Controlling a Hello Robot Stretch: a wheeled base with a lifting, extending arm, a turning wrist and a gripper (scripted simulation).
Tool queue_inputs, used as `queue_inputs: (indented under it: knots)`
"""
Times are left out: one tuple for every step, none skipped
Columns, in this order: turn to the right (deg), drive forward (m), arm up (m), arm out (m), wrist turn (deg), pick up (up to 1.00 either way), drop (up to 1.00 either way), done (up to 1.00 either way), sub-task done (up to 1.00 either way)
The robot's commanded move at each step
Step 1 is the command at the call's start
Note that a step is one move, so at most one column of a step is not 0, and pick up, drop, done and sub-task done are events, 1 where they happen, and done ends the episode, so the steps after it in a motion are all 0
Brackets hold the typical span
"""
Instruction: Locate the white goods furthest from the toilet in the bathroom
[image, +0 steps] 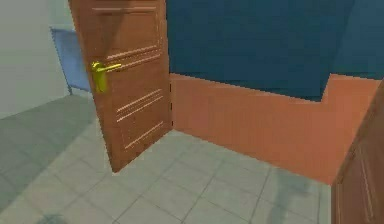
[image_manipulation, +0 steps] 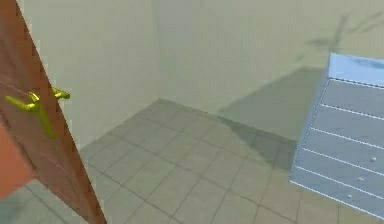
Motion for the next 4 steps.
queue_inputs:
  knots:
    - [0.0, 0.50, 0.00, 0.00, 0.0, 0.00, 0.00, 0.00, 0.00]
    - [33.0, 0.00, 0.00, 0.00, 0.0, 0.00, 0.00, 0.00, 0.00]
    - [0.0, 1.00, 0.00, 0.00, 0.0, 0.00, 0.00, 0.00, 0.00]
    - [0.0, 0.65, 0.00, 0.00, 0.0, 0.00, 0.00, 0.00, 0.00]
